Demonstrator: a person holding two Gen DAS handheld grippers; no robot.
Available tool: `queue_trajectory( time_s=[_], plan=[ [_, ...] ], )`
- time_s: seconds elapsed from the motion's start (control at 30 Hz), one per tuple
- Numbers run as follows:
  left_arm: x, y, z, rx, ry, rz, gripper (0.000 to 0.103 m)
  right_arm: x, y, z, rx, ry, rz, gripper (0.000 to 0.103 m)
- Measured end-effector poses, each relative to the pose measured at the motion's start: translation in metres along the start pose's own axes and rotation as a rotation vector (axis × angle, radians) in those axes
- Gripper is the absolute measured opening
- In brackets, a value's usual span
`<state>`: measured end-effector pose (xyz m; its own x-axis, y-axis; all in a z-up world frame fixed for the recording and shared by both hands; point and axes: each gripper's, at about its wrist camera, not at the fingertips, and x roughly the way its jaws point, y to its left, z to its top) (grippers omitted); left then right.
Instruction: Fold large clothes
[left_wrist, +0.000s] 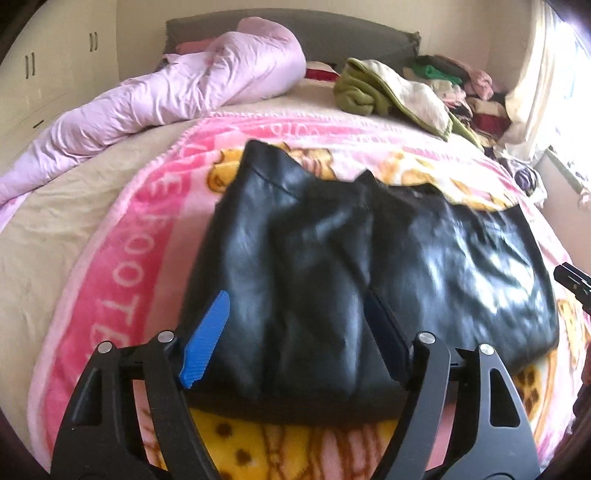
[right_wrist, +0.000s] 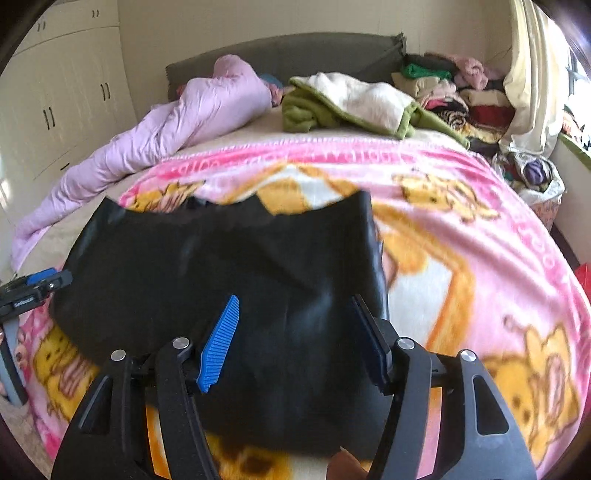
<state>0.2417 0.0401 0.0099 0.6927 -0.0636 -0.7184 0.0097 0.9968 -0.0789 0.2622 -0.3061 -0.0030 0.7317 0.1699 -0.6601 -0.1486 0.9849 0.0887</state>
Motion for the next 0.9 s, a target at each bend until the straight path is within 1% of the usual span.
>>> queue_trajectory(
  time_s=[0.13,0.27,0.4,0.47,0.5,0.57,0.67,0.8,0.9],
  plan=[
    [0.011,-0.002,0.024,-0.019,0.008,-0.001,0.067,0.018,0.003,0.021,-0.001,0.005,0.003,0.058],
    [0.029,-0.008,0.047,-0.029,0.021,0.016,0.067,0.047,0.003,0.041,-0.017,0.029,-0.022,0.057],
    [0.057,-0.001,0.059,-0.116,0.063,0.023,0.067,0.075,0.0,0.047,-0.007,0.075,-0.051,0.057],
    [0.067,0.0,0.059,-0.132,0.075,0.016,0.067,0.087,-0.006,0.046,0.004,0.096,-0.069,0.057],
    [0.075,-0.001,0.058,-0.126,0.091,0.035,0.067,0.092,-0.009,0.044,0.012,0.106,-0.071,0.056],
    [0.089,-0.002,0.054,-0.102,0.12,0.056,0.067,0.101,-0.018,0.04,0.047,0.132,-0.059,0.054],
    [0.101,-0.004,0.049,-0.064,0.139,0.072,0.067,0.111,-0.023,0.034,0.064,0.162,-0.049,0.052],
    [0.109,0.002,0.045,-0.069,0.148,0.053,0.067,0.123,-0.027,0.028,0.082,0.189,-0.041,0.052],
    [0.106,0.002,0.045,-0.067,0.131,0.044,0.066,0.123,-0.028,0.027,0.091,0.188,-0.032,0.052]
  ],
)
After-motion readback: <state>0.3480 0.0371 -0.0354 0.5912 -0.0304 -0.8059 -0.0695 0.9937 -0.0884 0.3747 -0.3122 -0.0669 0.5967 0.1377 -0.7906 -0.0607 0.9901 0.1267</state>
